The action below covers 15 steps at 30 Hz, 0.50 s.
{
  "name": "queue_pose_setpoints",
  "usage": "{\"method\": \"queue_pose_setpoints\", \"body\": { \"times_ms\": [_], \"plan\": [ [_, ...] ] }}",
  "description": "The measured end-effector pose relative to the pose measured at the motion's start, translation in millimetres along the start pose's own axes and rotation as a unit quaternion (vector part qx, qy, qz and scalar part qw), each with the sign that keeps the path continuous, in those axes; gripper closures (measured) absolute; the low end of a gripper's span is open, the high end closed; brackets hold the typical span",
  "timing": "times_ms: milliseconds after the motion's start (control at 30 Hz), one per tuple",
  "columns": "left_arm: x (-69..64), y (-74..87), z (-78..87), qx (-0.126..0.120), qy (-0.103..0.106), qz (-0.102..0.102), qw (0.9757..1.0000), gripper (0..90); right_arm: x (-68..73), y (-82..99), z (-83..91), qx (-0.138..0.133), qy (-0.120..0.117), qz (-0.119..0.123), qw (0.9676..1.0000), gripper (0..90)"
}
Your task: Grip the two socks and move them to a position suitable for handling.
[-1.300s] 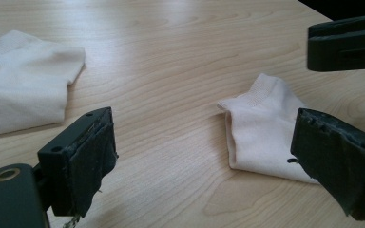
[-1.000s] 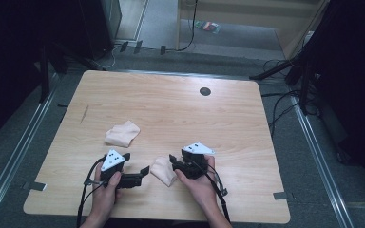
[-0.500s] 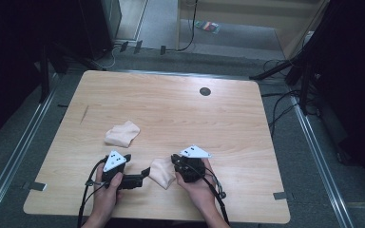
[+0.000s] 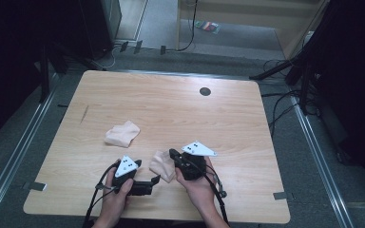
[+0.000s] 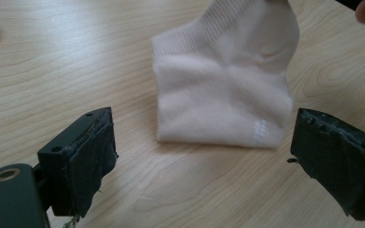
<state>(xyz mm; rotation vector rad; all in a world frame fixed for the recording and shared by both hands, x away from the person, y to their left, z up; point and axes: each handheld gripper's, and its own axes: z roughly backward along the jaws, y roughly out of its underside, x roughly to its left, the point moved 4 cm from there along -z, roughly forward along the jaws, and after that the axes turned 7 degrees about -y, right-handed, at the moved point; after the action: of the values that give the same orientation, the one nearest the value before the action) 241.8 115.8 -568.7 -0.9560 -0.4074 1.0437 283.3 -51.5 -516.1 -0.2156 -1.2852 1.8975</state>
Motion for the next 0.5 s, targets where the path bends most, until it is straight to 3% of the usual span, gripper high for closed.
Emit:
{"method": "queue_pose_setpoints", "body": {
  "times_ms": [100,233,300,500],
  "plan": [
    [-9.1,0.6,-2.4,0.004,-0.006,-0.004,1.0,7.9,3.6,-4.2,1.8,-0.008,-0.001,-0.005,1.0,90.0],
    [-22.1,0.8,-10.5,0.029,-0.016,-0.013,0.9994,7.8,11.9,-9.0,3.9,-0.015,0.001,-0.007,0.9999,90.0],
    [-25.3,-0.6,-13.4,0.035,-0.029,-0.008,0.9989,6.8,16.9,-12.3,5.5,-0.022,-0.001,-0.008,0.9997,90.0],
    [-29.1,-4.6,-24.8,0.057,-0.039,-0.001,0.9976,0.7,28.2,-18.2,10.3,-0.029,-0.001,-0.001,0.9996,90.0]
  ]
}}
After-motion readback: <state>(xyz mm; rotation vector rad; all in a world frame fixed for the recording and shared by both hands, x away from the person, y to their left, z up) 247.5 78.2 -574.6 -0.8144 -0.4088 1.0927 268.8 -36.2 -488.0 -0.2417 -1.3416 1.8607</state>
